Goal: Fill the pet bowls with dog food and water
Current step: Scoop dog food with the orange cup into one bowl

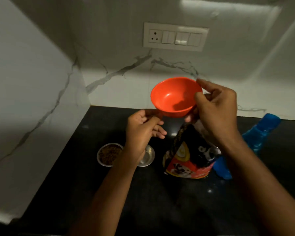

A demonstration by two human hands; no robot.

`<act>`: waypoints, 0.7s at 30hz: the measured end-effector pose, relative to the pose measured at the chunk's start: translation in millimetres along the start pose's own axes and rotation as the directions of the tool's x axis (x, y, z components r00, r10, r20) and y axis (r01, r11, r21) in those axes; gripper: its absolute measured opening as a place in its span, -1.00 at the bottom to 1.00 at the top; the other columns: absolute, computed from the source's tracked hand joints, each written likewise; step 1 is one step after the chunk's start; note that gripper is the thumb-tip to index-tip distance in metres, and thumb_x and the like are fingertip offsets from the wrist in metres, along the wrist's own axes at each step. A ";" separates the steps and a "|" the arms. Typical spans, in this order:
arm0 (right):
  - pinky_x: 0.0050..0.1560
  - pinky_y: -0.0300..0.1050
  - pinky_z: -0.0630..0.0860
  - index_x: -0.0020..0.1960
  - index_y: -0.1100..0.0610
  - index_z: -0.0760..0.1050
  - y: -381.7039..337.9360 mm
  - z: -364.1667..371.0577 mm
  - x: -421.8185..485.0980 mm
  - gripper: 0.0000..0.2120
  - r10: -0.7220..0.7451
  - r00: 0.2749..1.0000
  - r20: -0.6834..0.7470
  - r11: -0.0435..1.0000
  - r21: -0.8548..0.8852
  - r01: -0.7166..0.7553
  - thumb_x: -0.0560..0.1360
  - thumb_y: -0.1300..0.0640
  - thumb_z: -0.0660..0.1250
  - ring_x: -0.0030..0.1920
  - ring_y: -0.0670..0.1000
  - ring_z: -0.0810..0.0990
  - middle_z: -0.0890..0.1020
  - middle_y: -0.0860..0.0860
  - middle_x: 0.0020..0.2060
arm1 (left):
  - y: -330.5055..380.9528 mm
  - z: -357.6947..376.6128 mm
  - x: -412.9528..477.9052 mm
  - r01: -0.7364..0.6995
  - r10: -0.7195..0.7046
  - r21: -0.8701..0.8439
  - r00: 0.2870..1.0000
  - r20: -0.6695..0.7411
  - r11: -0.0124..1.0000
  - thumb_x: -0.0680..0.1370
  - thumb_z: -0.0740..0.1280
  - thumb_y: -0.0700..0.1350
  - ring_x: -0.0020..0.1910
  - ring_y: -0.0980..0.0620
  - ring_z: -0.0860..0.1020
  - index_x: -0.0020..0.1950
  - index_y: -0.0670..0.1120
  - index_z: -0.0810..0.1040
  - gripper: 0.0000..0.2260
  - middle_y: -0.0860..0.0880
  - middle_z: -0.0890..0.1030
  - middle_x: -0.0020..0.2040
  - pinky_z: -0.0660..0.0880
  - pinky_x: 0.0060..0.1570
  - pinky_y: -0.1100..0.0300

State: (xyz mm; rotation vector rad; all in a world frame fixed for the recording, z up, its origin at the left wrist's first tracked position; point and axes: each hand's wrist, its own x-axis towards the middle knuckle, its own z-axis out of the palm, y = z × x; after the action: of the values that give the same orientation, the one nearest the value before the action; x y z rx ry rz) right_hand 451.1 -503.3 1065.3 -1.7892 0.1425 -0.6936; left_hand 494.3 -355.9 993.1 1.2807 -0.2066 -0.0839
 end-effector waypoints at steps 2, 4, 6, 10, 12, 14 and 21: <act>-0.54 -0.19 0.50 0.43 0.18 0.39 -5.4 -26.1 6.0 -0.52 -0.021 0.999 -0.041 1.000 -0.019 0.021 0.52 0.36 0.18 -0.58 0.01 0.59 0.65 0.05 -0.50 | 4.7 22.6 0.0 -0.012 0.012 -0.003 0.999 0.037 1.000 0.56 0.28 -0.35 -0.51 -0.01 0.57 -0.02 -0.24 0.56 -0.92 -0.16 0.57 -0.32 0.49 -0.53 0.23; -0.53 -0.19 0.52 0.44 0.18 0.38 -3.4 -53.2 13.6 -0.51 -0.039 0.996 -0.082 0.997 -0.069 0.033 0.52 0.35 0.19 -0.57 0.02 0.61 0.65 0.07 -0.50 | 6.1 42.4 0.1 -0.011 0.011 0.014 0.998 0.055 1.000 0.55 0.34 -0.28 -0.50 -0.02 0.56 -0.02 -0.24 0.58 -0.95 -0.14 0.58 -0.32 0.51 -0.52 0.22; -0.49 -0.16 0.54 0.43 0.17 0.39 6.2 -76.6 20.8 -0.51 -0.036 0.994 -0.105 0.985 -0.170 0.017 0.51 0.33 0.20 -0.54 0.03 0.62 0.64 0.08 -0.46 | 4.0 58.1 -0.8 0.010 -0.013 0.041 0.997 0.074 0.999 0.54 0.37 -0.25 -0.51 -0.02 0.56 -0.06 -0.23 0.58 -0.95 -0.13 0.57 -0.34 0.51 -0.52 0.22; -0.29 0.12 0.63 0.19 0.23 0.57 33.5 -113.0 29.3 -0.67 -0.043 0.999 -0.031 0.900 -0.435 0.026 0.46 0.27 0.23 -0.44 0.17 0.65 0.63 0.21 -0.45 | -8.9 83.8 -6.4 0.082 -0.094 0.116 0.990 0.100 0.990 0.52 0.41 -0.23 -0.58 -0.02 0.53 -0.13 -0.22 0.53 -0.91 -0.07 0.52 -0.45 0.48 -0.58 0.23; -0.25 0.02 0.61 0.08 0.27 0.60 50.1 -116.9 33.5 -0.76 -0.001 0.998 0.069 0.835 -0.549 0.038 0.49 0.28 0.23 -0.42 0.12 0.63 0.63 0.16 -0.43 | -15.5 91.6 -8.5 0.078 -0.086 0.147 0.995 0.049 0.986 0.52 0.41 -0.25 -0.62 -0.02 0.51 -0.18 -0.20 0.47 -0.86 -0.08 0.47 -0.49 0.44 -0.62 0.24; -0.18 -0.02 0.58 0.09 0.24 0.61 66.8 -110.2 38.1 -0.76 0.049 0.985 0.166 0.786 -0.615 0.065 0.52 0.23 0.24 -0.27 0.16 0.65 0.65 0.17 -0.29 | -19.2 95.2 -9.9 0.071 -0.069 0.159 0.997 -0.016 0.985 0.53 0.38 -0.28 -0.67 -0.01 0.48 -0.23 -0.17 0.37 -0.77 -0.09 0.42 -0.54 0.39 -0.66 0.26; 0.07 0.09 0.56 0.07 0.16 0.55 113.6 -84.1 59.1 -0.72 0.278 0.840 0.466 0.706 -0.692 0.150 0.47 0.11 0.16 -0.03 0.16 0.63 0.66 0.16 0.00 | -29.8 110.5 -29.0 -0.017 0.049 0.148 0.976 -0.214 0.989 0.55 0.35 -0.23 -0.65 0.01 0.45 -0.25 -0.18 0.37 -0.77 -0.11 0.40 -0.53 0.32 -0.64 0.29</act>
State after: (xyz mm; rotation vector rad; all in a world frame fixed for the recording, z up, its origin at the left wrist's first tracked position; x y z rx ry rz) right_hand 483.5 -637.6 999.1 -2.6556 0.0921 -0.0062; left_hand 445.5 -463.4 991.4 1.4206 -0.0463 0.1012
